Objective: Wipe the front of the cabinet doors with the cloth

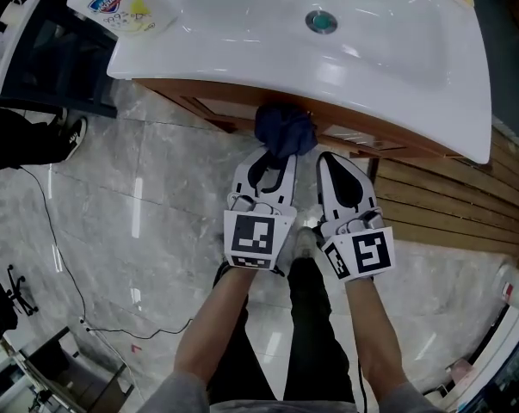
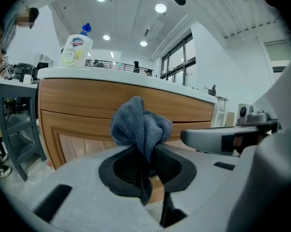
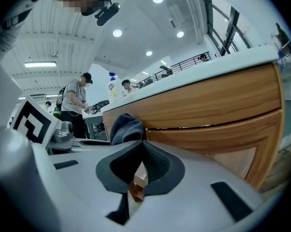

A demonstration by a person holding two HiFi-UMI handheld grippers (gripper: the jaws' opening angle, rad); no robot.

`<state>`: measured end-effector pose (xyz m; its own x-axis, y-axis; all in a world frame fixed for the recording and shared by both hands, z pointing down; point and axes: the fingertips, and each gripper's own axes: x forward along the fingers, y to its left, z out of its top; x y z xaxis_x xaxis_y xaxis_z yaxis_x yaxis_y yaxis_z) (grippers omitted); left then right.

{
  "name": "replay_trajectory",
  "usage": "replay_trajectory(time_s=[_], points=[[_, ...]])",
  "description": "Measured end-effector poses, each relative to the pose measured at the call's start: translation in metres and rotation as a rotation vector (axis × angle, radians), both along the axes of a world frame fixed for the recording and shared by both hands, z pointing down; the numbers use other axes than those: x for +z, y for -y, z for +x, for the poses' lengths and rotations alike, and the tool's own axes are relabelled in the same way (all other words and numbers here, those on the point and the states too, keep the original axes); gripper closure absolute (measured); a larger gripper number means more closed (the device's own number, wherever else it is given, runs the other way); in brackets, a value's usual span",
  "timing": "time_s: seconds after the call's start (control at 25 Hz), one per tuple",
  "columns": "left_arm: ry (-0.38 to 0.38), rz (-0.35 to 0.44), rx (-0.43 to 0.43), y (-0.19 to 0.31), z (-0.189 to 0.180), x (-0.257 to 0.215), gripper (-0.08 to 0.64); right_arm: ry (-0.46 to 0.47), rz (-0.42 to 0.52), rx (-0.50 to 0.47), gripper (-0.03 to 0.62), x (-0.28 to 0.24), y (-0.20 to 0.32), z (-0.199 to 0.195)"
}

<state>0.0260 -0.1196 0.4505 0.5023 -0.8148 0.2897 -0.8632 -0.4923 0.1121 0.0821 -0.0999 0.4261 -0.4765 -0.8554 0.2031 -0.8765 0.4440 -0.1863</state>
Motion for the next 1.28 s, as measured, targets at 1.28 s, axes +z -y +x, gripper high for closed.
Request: replay_trajectory(time_s=[1.28], points=[[0.008,-0.027,-0.042,0.048,-0.045,0.029,0.499,-0.001,-0.029,0.036,0.580,0.029,0.007,-0.022]])
